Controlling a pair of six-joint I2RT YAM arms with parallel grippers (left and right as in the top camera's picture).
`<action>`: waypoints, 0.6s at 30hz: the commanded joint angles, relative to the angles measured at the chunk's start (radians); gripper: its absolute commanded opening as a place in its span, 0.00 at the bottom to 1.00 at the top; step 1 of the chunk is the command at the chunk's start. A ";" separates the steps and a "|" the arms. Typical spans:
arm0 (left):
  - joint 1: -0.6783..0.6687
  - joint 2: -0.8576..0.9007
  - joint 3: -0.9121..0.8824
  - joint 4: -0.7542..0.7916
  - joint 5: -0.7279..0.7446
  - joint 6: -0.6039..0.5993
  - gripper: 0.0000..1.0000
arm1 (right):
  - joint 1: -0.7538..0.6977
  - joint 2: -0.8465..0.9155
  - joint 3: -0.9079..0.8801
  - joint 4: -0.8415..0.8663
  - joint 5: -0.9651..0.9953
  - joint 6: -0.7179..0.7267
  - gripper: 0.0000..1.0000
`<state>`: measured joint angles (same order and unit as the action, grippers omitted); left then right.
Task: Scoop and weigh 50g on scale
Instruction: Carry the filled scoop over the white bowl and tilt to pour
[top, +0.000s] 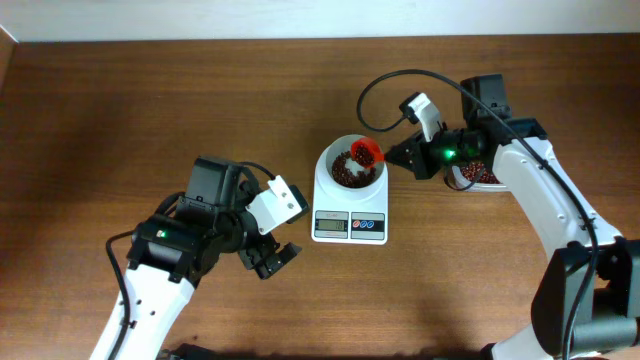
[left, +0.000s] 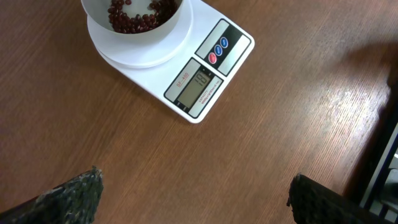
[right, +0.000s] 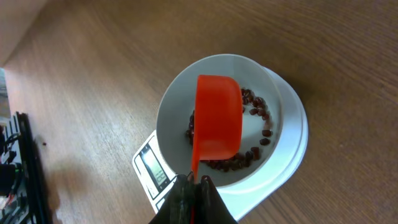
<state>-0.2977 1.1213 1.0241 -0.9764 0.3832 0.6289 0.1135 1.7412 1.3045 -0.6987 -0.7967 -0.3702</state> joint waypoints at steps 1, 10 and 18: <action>0.006 -0.004 0.013 0.002 0.013 0.012 0.99 | 0.012 0.010 0.003 0.015 -0.033 -0.016 0.04; 0.006 -0.004 0.013 0.002 0.014 0.012 0.99 | 0.012 0.010 0.003 0.037 -0.026 0.018 0.04; 0.006 -0.004 0.014 0.002 0.013 0.012 0.99 | 0.012 0.012 0.003 0.035 0.008 0.060 0.04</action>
<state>-0.2977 1.1213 1.0241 -0.9760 0.3832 0.6289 0.1181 1.7416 1.3045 -0.6682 -0.8097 -0.3523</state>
